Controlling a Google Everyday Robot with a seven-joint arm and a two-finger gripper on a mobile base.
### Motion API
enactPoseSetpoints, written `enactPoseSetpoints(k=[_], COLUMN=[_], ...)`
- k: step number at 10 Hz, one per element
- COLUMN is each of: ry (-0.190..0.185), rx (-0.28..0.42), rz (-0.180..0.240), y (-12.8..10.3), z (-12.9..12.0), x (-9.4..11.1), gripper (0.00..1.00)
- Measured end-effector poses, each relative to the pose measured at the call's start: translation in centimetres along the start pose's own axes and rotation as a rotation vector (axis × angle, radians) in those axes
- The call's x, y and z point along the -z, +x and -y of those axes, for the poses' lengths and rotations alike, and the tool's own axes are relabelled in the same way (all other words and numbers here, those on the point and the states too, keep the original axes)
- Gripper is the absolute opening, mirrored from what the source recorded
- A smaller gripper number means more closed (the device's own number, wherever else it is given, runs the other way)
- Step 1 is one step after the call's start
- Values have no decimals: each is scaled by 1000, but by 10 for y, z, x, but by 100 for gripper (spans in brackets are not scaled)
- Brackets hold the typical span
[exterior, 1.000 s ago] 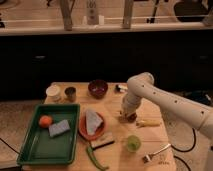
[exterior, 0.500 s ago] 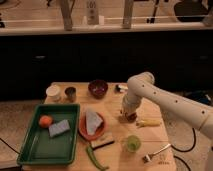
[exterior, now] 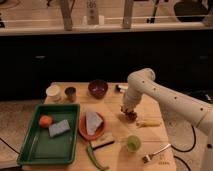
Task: Place grapes in table surface
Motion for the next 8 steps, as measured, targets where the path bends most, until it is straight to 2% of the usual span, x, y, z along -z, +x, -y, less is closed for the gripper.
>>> enactPoseSetpoints(k=[8], ry=[-2], rx=[-5], rz=[22], y=[19], z=[-11], x=[1], gripper=[80])
